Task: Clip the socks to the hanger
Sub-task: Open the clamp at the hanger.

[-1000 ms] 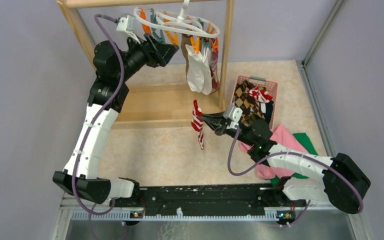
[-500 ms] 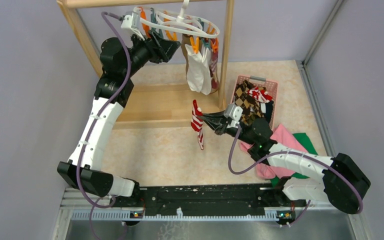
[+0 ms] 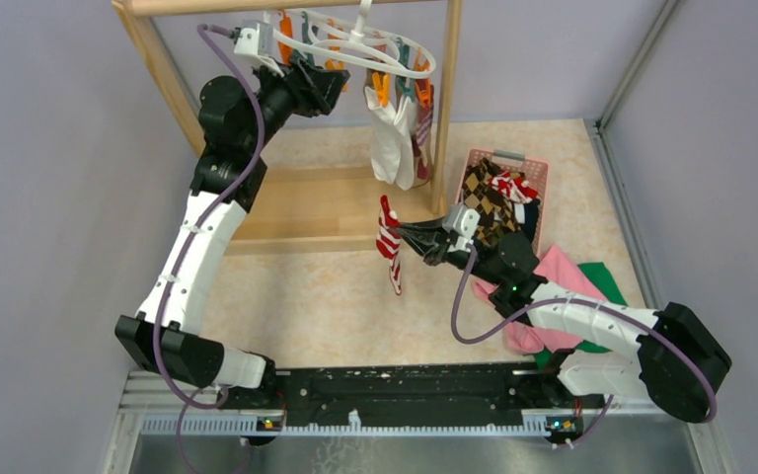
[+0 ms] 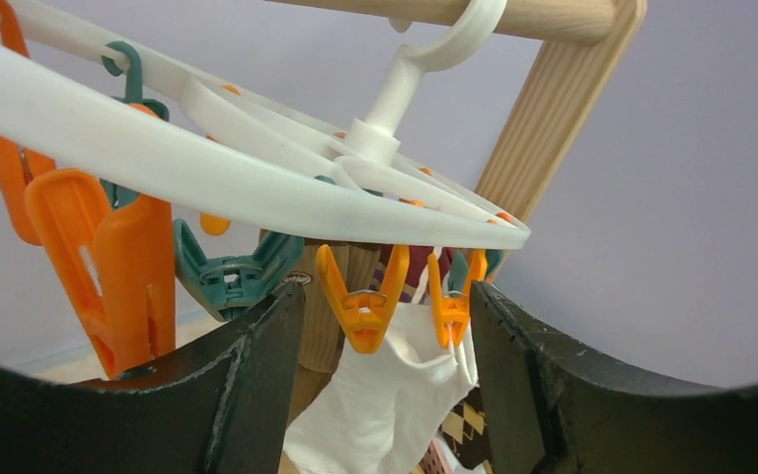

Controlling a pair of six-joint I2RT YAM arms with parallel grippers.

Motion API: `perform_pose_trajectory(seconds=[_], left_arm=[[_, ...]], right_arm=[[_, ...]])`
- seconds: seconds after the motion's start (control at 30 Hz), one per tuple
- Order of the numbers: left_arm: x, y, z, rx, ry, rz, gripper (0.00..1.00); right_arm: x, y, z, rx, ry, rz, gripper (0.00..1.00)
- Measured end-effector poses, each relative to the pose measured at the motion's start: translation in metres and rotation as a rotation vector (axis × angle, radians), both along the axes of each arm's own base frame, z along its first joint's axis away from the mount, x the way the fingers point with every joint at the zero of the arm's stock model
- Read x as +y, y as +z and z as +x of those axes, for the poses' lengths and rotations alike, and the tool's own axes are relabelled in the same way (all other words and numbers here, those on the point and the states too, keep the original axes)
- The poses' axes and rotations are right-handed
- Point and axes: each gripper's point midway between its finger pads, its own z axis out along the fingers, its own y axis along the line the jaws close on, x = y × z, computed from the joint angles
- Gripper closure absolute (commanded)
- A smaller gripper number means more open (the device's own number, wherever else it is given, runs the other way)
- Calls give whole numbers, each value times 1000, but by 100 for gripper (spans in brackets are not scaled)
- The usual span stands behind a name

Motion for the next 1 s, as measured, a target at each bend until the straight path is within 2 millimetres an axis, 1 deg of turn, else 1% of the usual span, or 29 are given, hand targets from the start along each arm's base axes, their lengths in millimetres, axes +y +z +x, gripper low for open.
perform_pose_trajectory(seconds=[0.23,0.37,0.5,0.63,0.83,1.0], left_arm=[[6,-11,8,9,47,16,28],[7,-10,10,0,55,19,29],[4,-8,12,-18,43,18,30],[1,-13,18,-12,36,19,30],[-1,-20,26,-2,35,21,31],[-4,-21,33,-3,28,14,33]], right_arm=[[-2,0,3,2,-13,1,100],[-4,0,7,5,-27,2,100],[-7,-2,11,13,-46,-1,100],[-9,-3,14,18,-58,-5,100],[-12,1,14,15,-63,5,100],[-12,1,14,16,-64,5,100]])
